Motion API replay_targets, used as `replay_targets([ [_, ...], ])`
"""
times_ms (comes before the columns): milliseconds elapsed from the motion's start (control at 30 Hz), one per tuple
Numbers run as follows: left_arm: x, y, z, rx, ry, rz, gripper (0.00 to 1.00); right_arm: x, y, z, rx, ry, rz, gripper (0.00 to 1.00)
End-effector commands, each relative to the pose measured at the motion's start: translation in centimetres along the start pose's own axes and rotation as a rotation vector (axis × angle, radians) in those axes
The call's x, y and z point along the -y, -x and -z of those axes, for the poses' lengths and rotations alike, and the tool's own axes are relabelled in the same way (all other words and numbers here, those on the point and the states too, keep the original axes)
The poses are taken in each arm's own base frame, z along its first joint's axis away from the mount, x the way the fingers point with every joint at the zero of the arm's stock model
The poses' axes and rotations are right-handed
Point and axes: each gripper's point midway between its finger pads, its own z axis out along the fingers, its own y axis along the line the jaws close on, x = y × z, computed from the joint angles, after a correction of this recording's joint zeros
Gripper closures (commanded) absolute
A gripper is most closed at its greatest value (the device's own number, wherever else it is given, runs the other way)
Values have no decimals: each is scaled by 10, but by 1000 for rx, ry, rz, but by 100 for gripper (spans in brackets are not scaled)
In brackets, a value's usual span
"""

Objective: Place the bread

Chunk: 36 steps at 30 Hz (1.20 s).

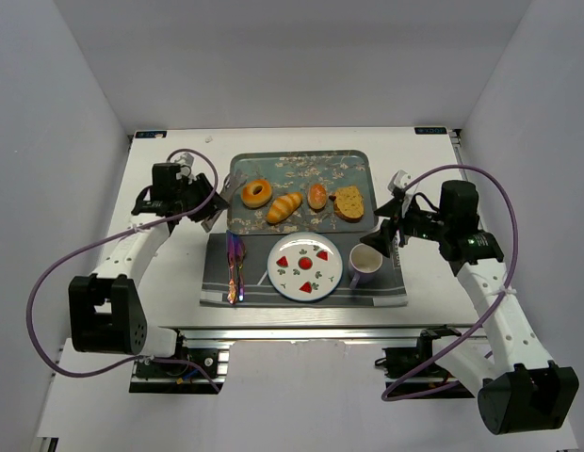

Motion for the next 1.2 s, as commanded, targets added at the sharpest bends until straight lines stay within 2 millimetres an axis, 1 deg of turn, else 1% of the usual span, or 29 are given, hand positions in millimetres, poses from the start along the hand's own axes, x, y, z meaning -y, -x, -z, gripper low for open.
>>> replay_targets([
  [0,18,12,1,14,-29,-33,50,-3,5,5,24,0,17,11],
  [33,15,11,-3,7,-11,-34,49,-4,5,5,25,1,17,11],
  [67,18,11,-5,3,-12,-51,49,-4,5,5,26,2,16,11],
  [133,14,9,-9,-10,16,-67,49,-4,5,6,28,2,13,11],
  [167,13,5,-13,-25,26,-75,49,-4,6,7,30,1,15,11],
  [367,4,2,-21,-40,81,-120,46,-4,7,7,34,4,14,11],
  [567,7,1,-23,-60,71,-136,45,-5,6,6,36,13,7,11],
  [800,11,-5,-18,-100,50,-161,45,-5,7,6,40,14,2,11],
  [1000,1,-21,-20,-163,63,-173,45,-5,9,6,46,19,-4,11],
  [1167,-4,-27,-25,-173,68,-165,46,-4,12,7,50,18,-1,11],
])
